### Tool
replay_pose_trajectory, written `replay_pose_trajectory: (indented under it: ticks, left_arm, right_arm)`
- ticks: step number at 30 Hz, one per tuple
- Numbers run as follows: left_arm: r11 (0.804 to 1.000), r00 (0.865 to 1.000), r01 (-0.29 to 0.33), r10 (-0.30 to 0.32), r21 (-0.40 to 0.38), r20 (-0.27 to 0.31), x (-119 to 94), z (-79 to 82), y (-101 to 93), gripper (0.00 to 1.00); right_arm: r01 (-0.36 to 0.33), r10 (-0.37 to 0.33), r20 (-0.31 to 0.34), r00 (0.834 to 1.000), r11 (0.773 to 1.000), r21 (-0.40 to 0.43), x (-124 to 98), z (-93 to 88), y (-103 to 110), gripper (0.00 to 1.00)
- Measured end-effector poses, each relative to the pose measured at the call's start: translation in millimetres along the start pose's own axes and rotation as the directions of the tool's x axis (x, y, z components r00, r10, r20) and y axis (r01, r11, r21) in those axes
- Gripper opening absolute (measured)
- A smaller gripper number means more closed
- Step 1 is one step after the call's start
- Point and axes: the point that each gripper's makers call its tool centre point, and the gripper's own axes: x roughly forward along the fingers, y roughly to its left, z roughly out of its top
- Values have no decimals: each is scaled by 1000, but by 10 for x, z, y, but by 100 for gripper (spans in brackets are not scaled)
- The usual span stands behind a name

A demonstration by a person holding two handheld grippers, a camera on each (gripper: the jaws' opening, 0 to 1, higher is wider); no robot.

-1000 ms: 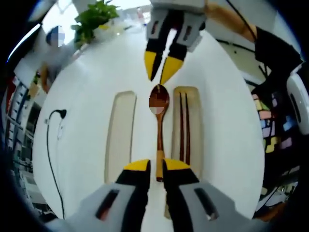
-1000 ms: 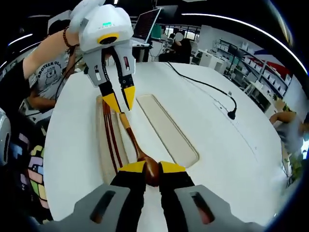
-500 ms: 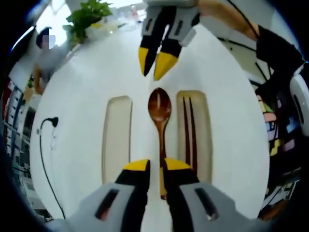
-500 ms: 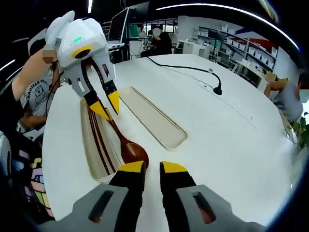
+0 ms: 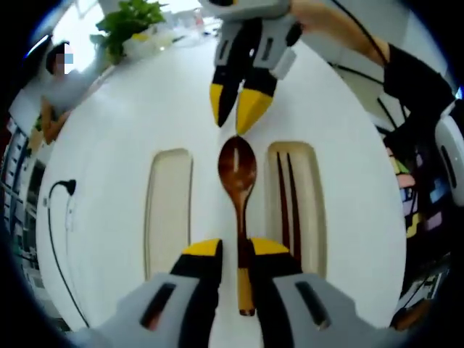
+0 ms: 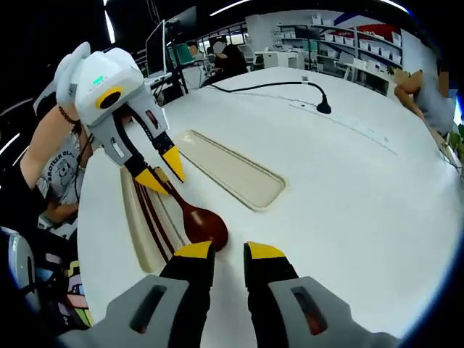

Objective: Arrange the utensils inside the cutlery case until each visible utensil rests in its matching compartment.

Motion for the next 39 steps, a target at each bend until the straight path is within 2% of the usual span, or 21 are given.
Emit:
replay_pose_trajectory:
  ticks: [7, 11, 16, 19, 23, 25, 27, 29, 39]
  left_arm:
    - [1000, 1000, 9, -9, 6, -10, 47, -16, -5, 13]
    - [1000, 1000, 8, -8, 14, -28, 83, -55, 33, 12]
    - [1000, 1000, 19, -19, -4, -11, 75, -37, 37, 10]
    - [1000, 1000, 25, -25, 7, -3, 71, -31, 10, 8]
    - [996, 998, 40, -35, -78, 61, 62, -12, 15, 7]
    - [998, 997, 31, -26, -59, 75, 53, -26, 9, 7]
    - [997, 996, 27, -21, -66, 90, 52, -14, 9, 7]
    - [997, 995, 26, -19, -68, 101, 56, 4, 6, 7]
    - [998, 990, -19, 27, -60, 136, -62, 62, 67, 7]
  right_arm:
    - [-51, 49, 23, 999, 994, 93, 85, -1, -32, 15]
    - [-58, 57, 17, 998, 993, 99, 107, 9, -14, 13]
    - [-83, 81, 26, 996, 988, 131, 167, 40, -6, 12]
    - [-106, 103, 28, 994, 981, 163, 206, 35, 25, 8]
    - [-105, 95, 53, 994, 963, 249, 199, 69, 15, 6]
    - [-104, 88, 61, 994, 931, 349, 188, 58, 24, 5]
    - [-111, 88, 78, 993, 920, 377, 184, 69, -4, 4]
    - [-119, 95, 77, 992, 898, 424, 178, 58, 9, 3]
    - [-140, 76, 159, 984, 883, 447, 47, 209, 54, 2]
